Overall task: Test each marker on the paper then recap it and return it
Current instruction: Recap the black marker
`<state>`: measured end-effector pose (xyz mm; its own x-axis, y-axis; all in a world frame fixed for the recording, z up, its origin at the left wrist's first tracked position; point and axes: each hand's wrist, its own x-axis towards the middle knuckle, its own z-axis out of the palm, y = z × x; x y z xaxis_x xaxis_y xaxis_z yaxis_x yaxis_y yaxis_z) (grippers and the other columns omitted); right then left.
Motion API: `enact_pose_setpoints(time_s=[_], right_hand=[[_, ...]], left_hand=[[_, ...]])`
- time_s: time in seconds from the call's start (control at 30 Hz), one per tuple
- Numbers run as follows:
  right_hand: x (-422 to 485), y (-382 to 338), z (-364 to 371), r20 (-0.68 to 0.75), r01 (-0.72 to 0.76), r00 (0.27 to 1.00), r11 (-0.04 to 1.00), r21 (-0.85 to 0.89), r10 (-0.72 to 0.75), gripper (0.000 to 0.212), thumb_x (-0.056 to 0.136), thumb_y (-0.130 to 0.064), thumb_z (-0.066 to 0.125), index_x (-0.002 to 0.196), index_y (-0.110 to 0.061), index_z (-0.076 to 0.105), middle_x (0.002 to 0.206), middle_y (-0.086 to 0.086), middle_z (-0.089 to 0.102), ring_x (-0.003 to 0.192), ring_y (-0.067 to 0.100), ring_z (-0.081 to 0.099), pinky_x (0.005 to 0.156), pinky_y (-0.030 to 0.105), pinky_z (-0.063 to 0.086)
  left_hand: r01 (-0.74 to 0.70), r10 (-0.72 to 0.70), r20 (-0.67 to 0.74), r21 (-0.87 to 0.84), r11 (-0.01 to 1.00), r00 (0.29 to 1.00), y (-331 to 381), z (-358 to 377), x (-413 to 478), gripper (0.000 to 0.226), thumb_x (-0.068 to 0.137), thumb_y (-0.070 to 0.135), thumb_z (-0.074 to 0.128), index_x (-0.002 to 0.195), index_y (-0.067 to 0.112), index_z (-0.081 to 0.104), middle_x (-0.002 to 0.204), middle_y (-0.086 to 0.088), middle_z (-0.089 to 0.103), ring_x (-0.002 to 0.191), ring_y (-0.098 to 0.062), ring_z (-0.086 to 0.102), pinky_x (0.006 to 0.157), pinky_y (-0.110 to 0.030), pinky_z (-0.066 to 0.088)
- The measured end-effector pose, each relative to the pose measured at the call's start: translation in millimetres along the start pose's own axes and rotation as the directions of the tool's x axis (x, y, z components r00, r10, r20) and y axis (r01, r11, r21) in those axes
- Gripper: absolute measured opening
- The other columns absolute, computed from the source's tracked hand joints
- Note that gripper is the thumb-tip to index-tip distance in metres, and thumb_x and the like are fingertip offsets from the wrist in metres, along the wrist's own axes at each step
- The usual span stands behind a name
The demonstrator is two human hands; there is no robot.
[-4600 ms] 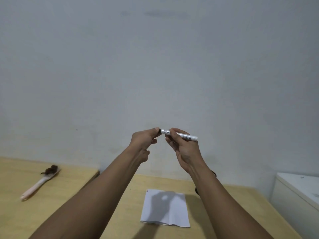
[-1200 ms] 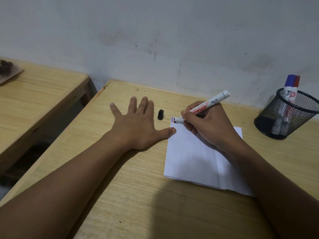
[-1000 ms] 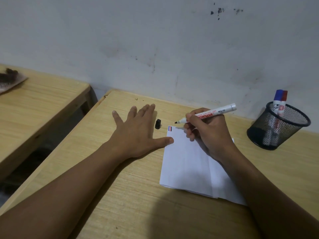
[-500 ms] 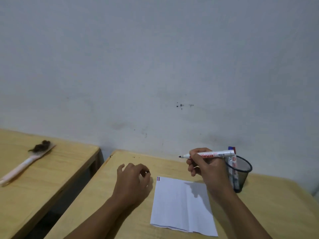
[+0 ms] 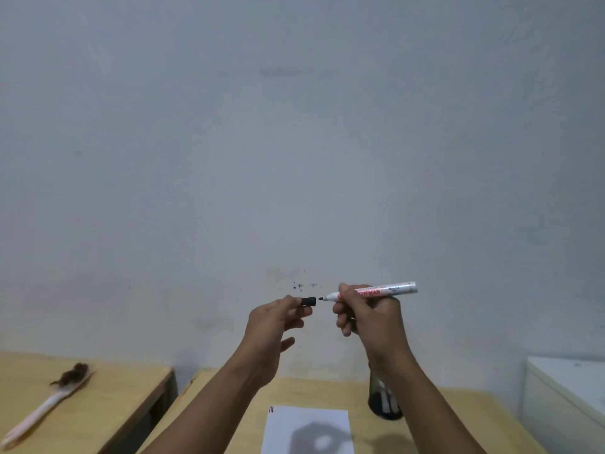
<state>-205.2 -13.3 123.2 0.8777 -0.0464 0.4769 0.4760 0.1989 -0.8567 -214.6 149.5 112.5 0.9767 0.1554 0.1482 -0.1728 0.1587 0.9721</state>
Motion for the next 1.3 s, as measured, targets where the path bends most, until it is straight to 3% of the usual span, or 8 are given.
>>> enact_pose_setpoints(time_s=[0.33, 0.57, 0.8, 0.9, 1.0, 1.07, 1.17, 1.3], right_hand=[[-15, -52, -19, 0.033, 0.089, 0.996, 0.995, -0.038, -0.088, 0.021, 0.095, -0.018, 0.067, 0.084, -0.003, 0.077, 0.067, 0.012, 0.069, 0.055, 0.019, 0.058, 0.048, 0.027, 0.047], [-16, -60, -28, 0.054, 0.107, 0.993, 0.994, -0.035, -0.105, 0.03, 0.093, -0.027, 0.068, 0.089, 0.002, 0.074, 0.068, 0.011, 0.067, 0.054, 0.015, 0.058, 0.05, 0.026, 0.047], [-6, -48, -30, -0.02, 0.011, 1.0, 0.998, -0.06, -0.012, 0.036, 0.095, -0.035, 0.066, 0.086, -0.001, 0.073, 0.06, 0.004, 0.06, 0.047, 0.011, 0.049, 0.046, 0.021, 0.041], [-1, -36, -36, -0.077, -0.086, 0.994, 0.983, -0.16, 0.074, 0.045, 0.095, -0.047, 0.062, 0.087, -0.005, 0.074, 0.06, 0.003, 0.065, 0.045, 0.013, 0.051, 0.046, 0.025, 0.041], [5, -15, -52, -0.19, 0.017, 0.971, 0.838, -0.546, -0.143, 0.039, 0.087, -0.057, 0.066, 0.087, -0.018, 0.069, 0.068, -0.003, 0.066, 0.054, 0.01, 0.057, 0.057, 0.036, 0.054], [8, -2, -65, -0.057, 0.189, 0.944, 0.672, -0.717, -0.326, 0.025, 0.085, -0.043, 0.076, 0.099, -0.028, 0.062, 0.086, -0.014, 0.059, 0.065, 0.004, 0.057, 0.062, 0.029, 0.054], [17, 19, -80, 0.171, 0.329, 0.934, 0.568, -0.755, -0.313, 0.022, 0.088, -0.031, 0.077, 0.108, -0.031, 0.067, 0.102, -0.021, 0.054, 0.083, -0.01, 0.06, 0.066, 0.018, 0.052], [37, 45, -100, 0.139, 0.299, 0.943, 0.583, -0.755, -0.304, 0.012, 0.09, -0.031, 0.074, 0.1, -0.026, 0.07, 0.095, -0.017, 0.062, 0.08, 0.001, 0.063, 0.069, 0.024, 0.055]], left_hand=[[-0.15, 0.144, 0.125, 0.036, 0.988, 0.982, 42, 34, -33, 0.027, 0.09, 0.037, 0.067, 0.097, 0.013, 0.078, 0.086, 0.003, 0.078, 0.086, -0.017, 0.062, 0.084, -0.042, 0.044], [-0.072, 0.076, 0.269, -0.025, 0.997, 0.96, 48, 38, -36, 0.018, 0.084, 0.023, 0.076, 0.098, 0.012, 0.08, 0.092, -0.001, 0.077, 0.092, -0.02, 0.059, 0.088, -0.046, 0.048], [-0.541, 0.519, 0.15, 0.227, 0.81, 0.841, 31, 53, -27, 0.012, 0.082, 0.016, 0.079, 0.092, 0.023, 0.082, 0.086, 0.01, 0.079, 0.088, -0.009, 0.071, 0.086, -0.03, 0.053], [-0.597, 0.602, 0.12, 0.382, 0.706, 0.789, 22, 59, -17, 0.011, 0.082, 0.024, 0.079, 0.089, 0.032, 0.081, 0.08, 0.019, 0.076, 0.083, -0.007, 0.067, 0.072, -0.019, 0.048], [-0.57, 0.62, 0.048, 0.452, 0.686, 0.783, 12, 62, -1, 0.01, 0.082, 0.026, 0.079, 0.088, 0.034, 0.078, 0.081, 0.02, 0.074, 0.08, -0.006, 0.063, 0.067, -0.022, 0.047], [-0.568, 0.625, 0.084, 0.524, 0.635, 0.776, 2, 66, 10, 0.01, 0.082, 0.03, 0.079, 0.088, 0.037, 0.076, 0.082, 0.024, 0.072, 0.08, -0.002, 0.062, 0.073, -0.034, 0.052], [-0.573, 0.583, 0.175, 0.537, 0.619, 0.794, -15, 76, 23, 0.01, 0.082, 0.034, 0.077, 0.091, 0.037, 0.076, 0.08, 0.026, 0.072, 0.082, 0.001, 0.061, 0.076, -0.037, 0.051], [-0.591, 0.557, 0.23, 0.476, 0.651, 0.798, -34, 94, 39, 0.026, 0.082, 0.036, 0.078, 0.107, 0.034, 0.074, 0.088, 0.022, 0.074, 0.086, 0.001, 0.063, 0.068, -0.023, 0.046]])
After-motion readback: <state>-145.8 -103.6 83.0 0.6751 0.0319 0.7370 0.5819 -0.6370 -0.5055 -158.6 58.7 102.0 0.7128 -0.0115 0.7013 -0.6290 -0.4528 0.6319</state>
